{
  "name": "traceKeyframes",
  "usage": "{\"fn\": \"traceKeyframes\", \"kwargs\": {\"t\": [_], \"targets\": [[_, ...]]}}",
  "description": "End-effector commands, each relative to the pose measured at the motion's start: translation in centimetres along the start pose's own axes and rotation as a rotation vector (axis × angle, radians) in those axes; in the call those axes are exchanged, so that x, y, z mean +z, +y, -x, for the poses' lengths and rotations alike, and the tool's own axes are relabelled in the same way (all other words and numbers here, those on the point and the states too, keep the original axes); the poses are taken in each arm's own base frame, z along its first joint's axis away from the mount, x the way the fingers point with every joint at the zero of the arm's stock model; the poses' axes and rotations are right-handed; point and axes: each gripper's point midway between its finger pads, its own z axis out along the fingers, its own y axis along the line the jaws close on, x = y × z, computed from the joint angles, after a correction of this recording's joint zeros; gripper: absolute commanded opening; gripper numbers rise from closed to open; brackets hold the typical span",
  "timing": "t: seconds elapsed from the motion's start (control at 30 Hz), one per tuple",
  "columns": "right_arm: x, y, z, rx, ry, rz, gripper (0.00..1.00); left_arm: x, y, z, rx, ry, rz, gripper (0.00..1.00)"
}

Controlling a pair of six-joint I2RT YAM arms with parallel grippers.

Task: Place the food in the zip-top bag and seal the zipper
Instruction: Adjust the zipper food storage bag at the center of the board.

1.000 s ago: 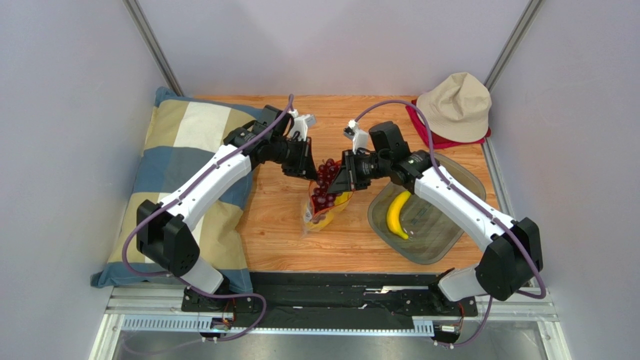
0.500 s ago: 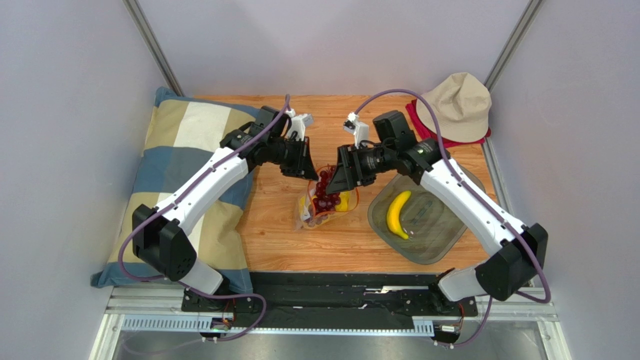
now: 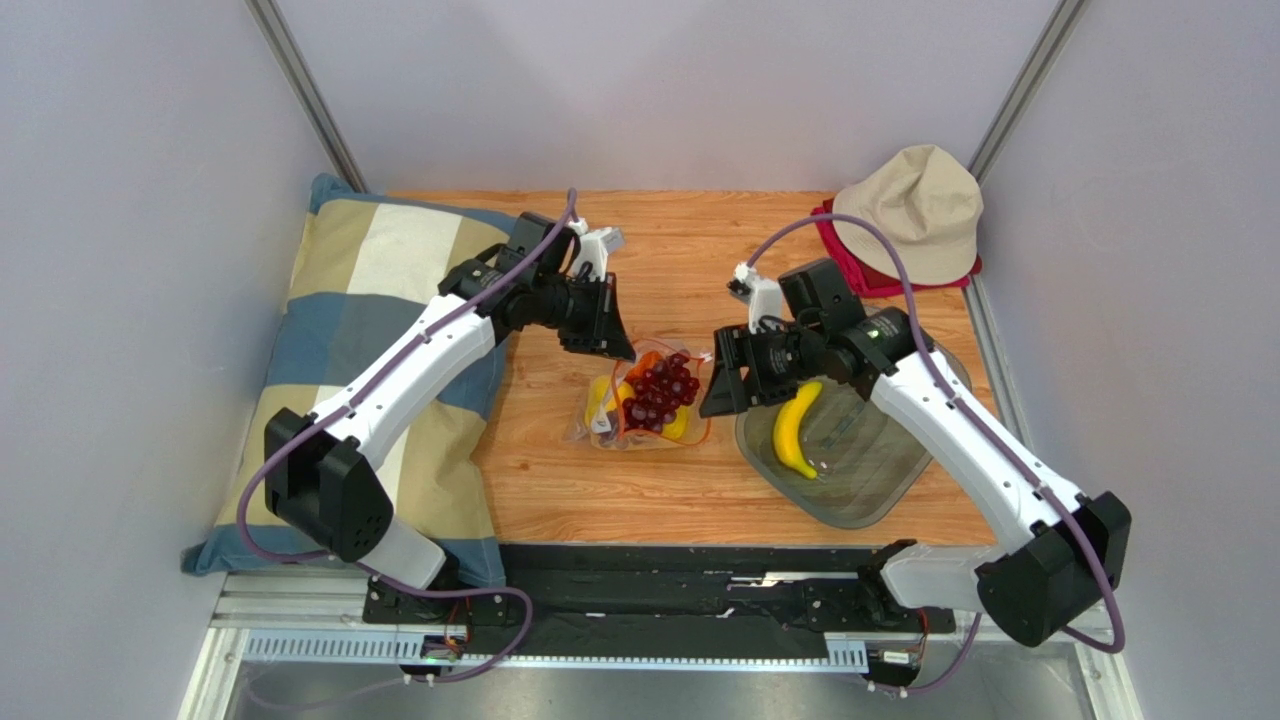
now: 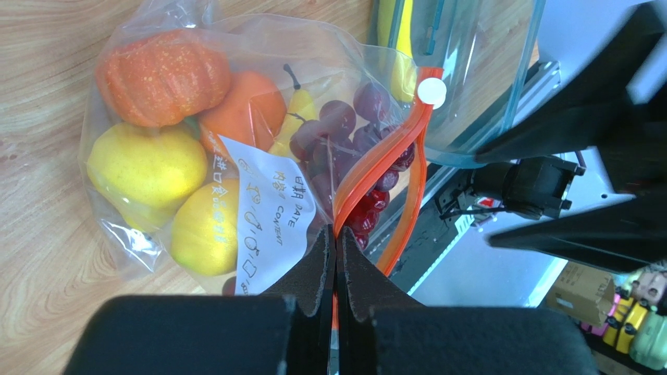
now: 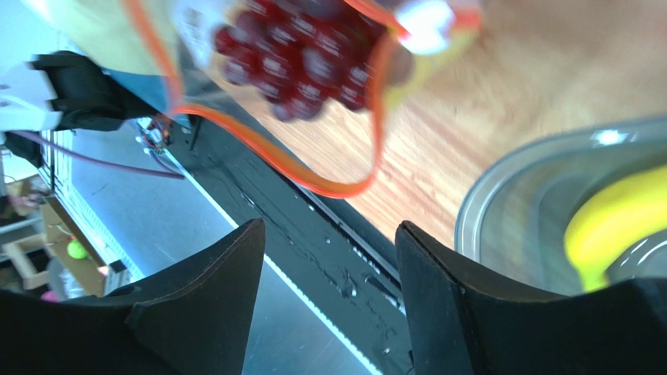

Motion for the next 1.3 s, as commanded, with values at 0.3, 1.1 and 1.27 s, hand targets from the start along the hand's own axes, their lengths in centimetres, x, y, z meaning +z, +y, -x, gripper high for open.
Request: {"fn": "traceKeyframes", "kwargs": {"t": [0.3,1.1,1.27], "targets": [[5.6,-1.8,0.3,0.228,0.002,0.030,0.58,-0.8,-0.5,0.9,-0.004,-0.055,-0.040,0.00],[-4.2,8.2,7.3,0.112,-0.099,0.306,0.00,-11.0,-4.0,2.9,0.549,-0.126,0.138,0.00],[1.4,3.3,5.8,0.188,0.019,0.203,0.00,-6.6,-0.9,0.9,0.497,-0.007,0.176,0.00]]}}
